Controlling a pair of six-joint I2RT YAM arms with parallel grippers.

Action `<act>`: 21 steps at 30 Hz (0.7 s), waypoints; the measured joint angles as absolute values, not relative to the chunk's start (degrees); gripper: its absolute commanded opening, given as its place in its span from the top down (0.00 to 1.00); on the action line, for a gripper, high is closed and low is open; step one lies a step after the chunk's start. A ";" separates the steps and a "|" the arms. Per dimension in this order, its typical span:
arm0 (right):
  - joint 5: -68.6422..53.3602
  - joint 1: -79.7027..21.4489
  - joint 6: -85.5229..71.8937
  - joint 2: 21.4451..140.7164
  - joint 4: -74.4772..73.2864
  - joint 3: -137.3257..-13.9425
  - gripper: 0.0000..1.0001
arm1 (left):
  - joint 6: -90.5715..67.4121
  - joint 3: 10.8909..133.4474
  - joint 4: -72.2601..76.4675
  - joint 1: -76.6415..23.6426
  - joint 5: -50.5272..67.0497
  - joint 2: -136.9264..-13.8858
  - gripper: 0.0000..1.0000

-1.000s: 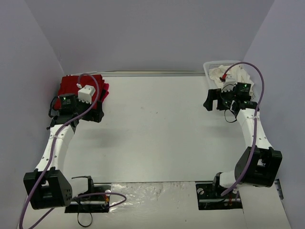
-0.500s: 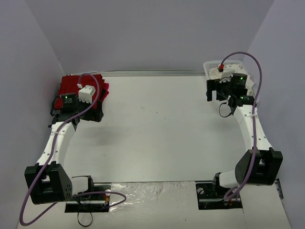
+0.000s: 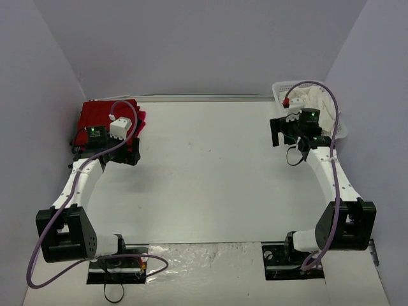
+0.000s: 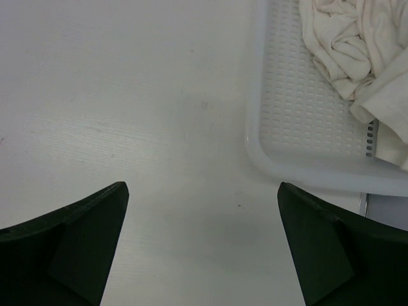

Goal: Fold and stack the t-shirts
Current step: Grab crumpled tshirt from bin with the right arm

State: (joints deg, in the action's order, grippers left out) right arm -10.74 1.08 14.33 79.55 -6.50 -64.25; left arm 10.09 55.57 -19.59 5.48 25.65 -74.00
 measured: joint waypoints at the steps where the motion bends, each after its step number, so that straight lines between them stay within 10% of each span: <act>1: -10.81 1.08 14.46 78.72 -6.00 -62.50 0.00 | 10.11 55.48 -19.55 5.48 25.56 -74.78 0.06; 21: -14.00 2.28 7.22 64.12 32.82 -28.60 0.00 | 3.51 30.98 14.83 5.04 23.07 -65.19 0.06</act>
